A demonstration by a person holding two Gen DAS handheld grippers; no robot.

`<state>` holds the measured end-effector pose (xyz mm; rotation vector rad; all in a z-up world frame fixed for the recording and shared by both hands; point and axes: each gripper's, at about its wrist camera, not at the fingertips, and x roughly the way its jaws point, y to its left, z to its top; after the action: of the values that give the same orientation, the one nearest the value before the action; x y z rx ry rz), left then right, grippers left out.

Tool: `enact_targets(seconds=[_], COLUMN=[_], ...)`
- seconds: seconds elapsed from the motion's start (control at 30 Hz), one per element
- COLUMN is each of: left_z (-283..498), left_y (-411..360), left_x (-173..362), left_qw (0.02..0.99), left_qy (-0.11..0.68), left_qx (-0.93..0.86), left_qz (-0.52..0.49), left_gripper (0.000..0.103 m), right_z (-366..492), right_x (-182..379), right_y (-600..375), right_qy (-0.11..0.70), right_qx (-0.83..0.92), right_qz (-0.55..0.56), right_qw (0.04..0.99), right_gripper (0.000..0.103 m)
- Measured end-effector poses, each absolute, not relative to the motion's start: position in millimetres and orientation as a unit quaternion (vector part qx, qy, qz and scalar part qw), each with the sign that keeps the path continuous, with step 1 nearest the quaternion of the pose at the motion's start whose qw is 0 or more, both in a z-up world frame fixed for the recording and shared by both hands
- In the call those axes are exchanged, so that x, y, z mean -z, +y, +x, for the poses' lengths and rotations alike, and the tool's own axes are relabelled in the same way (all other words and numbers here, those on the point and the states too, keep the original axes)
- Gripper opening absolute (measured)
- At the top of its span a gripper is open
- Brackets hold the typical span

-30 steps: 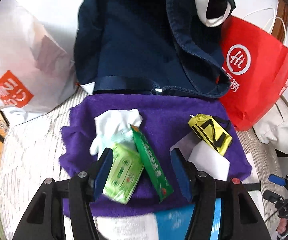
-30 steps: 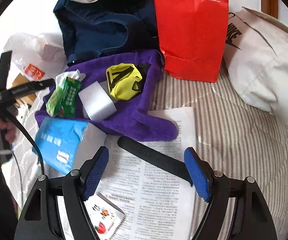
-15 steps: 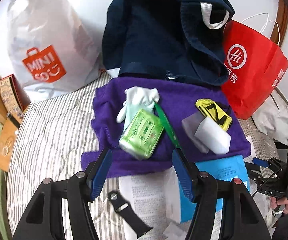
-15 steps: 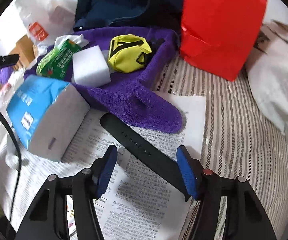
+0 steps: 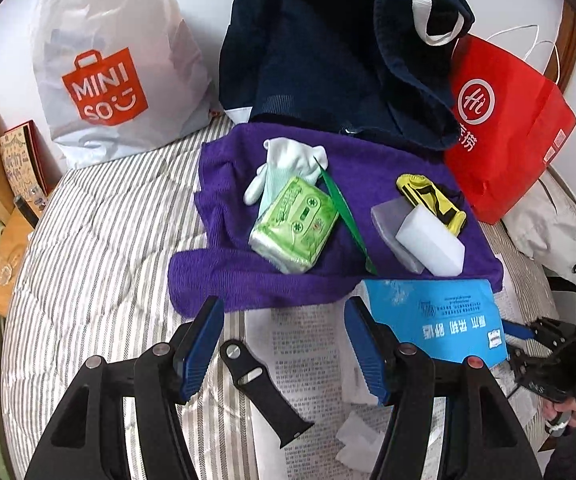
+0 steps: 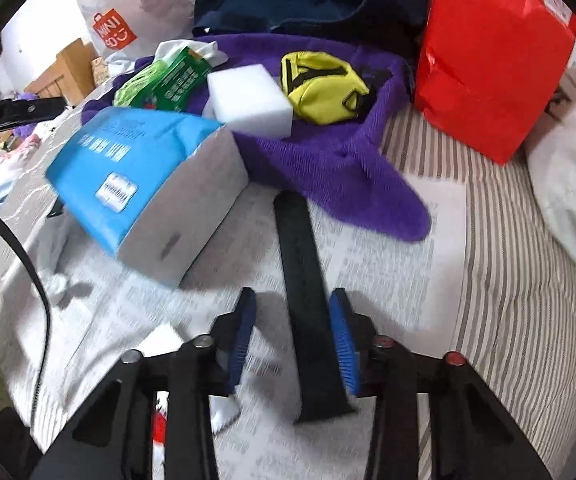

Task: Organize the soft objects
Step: 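Reach both grippers to the two black watch strap halves on the newspaper, then close the left gripper on the buckle half while the right closes on the holed half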

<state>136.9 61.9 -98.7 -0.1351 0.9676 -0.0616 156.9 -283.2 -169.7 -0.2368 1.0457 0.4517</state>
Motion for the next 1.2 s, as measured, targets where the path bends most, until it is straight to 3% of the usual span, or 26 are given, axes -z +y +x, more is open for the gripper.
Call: enact_targets(seconds=[0.07, 0.5, 0.87, 1.03, 1.13, 1.2], left_z=[132, 109, 100, 108, 109, 108], left_y=[62, 73, 59, 49, 51, 50], left_x=[100, 122, 153, 171, 171, 169], left_qw=[0.883, 0.874, 0.859, 0.858, 0.864, 0.87], left_qy=[0.465, 0.48, 0.508, 0.512, 0.502, 0.492], left_qx=[0.03, 0.024, 0.019, -0.029, -0.028, -0.018], left_qz=[-0.064, -0.074, -0.063, -0.013, -0.019, -0.015], left_gripper=[0.061, 0.061, 0.063, 0.066, 0.057, 0.029], right_z=[156, 138, 142, 132, 127, 125], right_x=[168, 168, 162, 153, 149, 147], right_y=[-281, -282, -290, -300, -309, -313], right_qy=[0.495, 0.51, 0.507, 0.503, 0.5, 0.499], right_qx=[-0.211, -0.189, -0.177, -0.173, -0.168, -0.167], right_qz=[-0.116, -0.107, -0.068, -0.062, -0.05, -0.043], right_qw=[0.835, 0.833, 0.841, 0.845, 0.848, 0.85], right_gripper=[0.021, 0.025, 0.02, 0.02, 0.02, 0.01])
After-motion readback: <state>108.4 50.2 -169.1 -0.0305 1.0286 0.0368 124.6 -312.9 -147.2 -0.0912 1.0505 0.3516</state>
